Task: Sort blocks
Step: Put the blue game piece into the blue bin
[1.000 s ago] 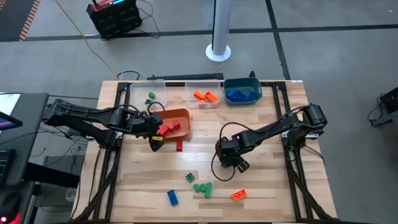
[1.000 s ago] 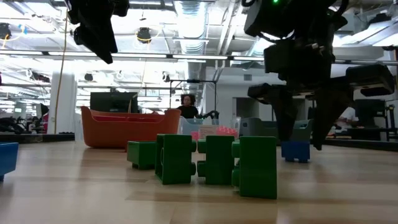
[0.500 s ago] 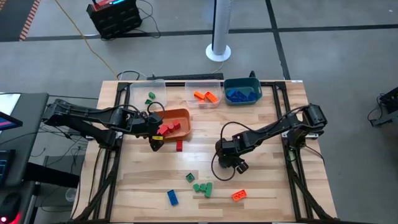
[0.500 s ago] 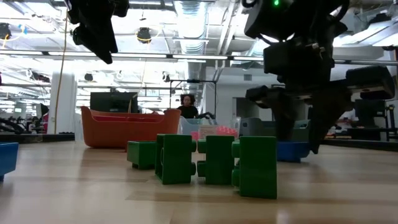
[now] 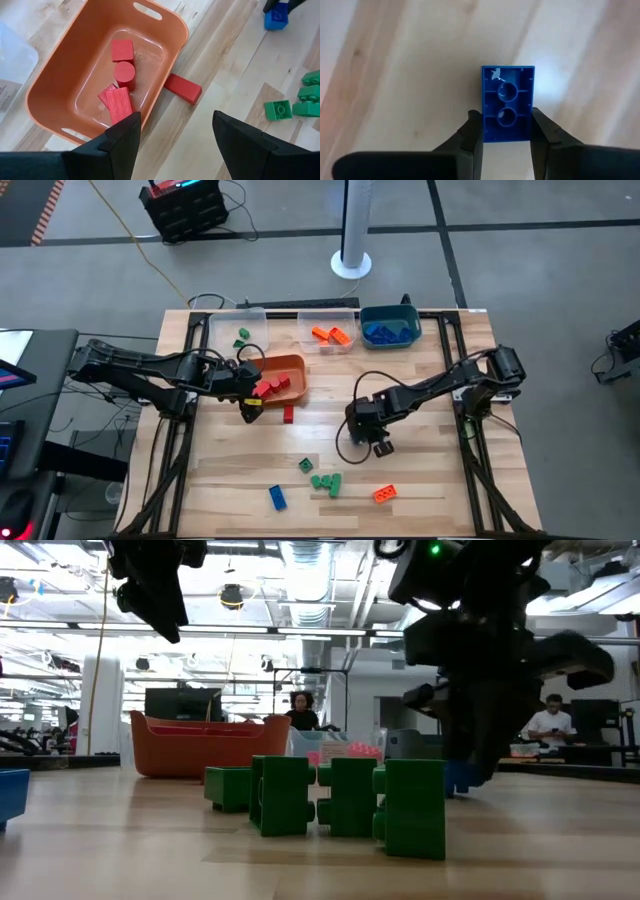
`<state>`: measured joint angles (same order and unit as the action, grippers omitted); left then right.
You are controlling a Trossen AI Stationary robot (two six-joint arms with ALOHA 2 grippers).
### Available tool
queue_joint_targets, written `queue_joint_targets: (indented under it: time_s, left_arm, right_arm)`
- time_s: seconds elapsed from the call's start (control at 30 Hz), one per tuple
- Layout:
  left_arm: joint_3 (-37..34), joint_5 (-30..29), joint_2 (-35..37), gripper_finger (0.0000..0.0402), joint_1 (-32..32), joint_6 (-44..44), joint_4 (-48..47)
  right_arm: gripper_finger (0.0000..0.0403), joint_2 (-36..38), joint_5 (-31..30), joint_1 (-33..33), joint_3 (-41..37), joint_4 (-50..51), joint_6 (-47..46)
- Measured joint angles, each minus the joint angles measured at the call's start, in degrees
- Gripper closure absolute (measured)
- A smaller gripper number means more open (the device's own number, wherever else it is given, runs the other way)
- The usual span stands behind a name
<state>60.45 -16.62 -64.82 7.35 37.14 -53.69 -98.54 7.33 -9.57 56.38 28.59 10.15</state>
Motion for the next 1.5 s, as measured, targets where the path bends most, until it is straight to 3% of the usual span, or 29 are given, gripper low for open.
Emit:
queue_joint_targets:
  time_s: [0.23, 0.37, 0.53, 0.77, 0.9, 1.07, 1.27, 1.5]
  left_arm:
    - [0.0, 0.2, 0.0, 0.0162, 0.0, -0.9, 0.0]
    - [0.0, 0.2, 0.0, 0.0162, 0.0, -0.9, 0.0]
    - [0.0, 0.3, 0.0, 0.0162, 0.0, -0.8, 0.0]
    - [0.0, 2.6, 0.0, 0.0162, 0.0, 0.6, 0.0]
    - [0.0, 2.7, 0.0, 0.0162, 0.0, 0.9, 0.3]
    - [0.0, 2.7, 0.0, 0.0162, 0.0, 1.2, 0.8]
    - [0.0, 4.6, 0.0, 0.0162, 0.0, 4.2, 0.8]
    - [0.0, 7.0, 0.0, 0.0162, 0.0, 4.2, 0.8]
  right_arm:
    - [0.0292, 0.0, -0.1, 4.6, 3.5, 5.3, -3.1]
    - [0.0291, 0.2, -4.6, 9.7, 5.9, 12.3, -4.1]
    - [0.0290, 4.4, -7.7, 19.0, 6.6, 16.8, -4.3]
    - [0.0290, 14.8, -8.0, 35.4, 6.7, 17.1, -4.1]
    - [0.0290, 17.0, -8.1, 45.4, 6.7, 17.1, -6.6]
    - [0.0290, 14.4, -8.0, 54.6, 6.1, 14.6, -9.8]
    - [0.0283, 7.0, -7.5, 58.6, 5.9, 14.1, -12.4]
    - [0.0199, 2.5, -7.1, 58.6, 8.0, 17.1, -11.6]
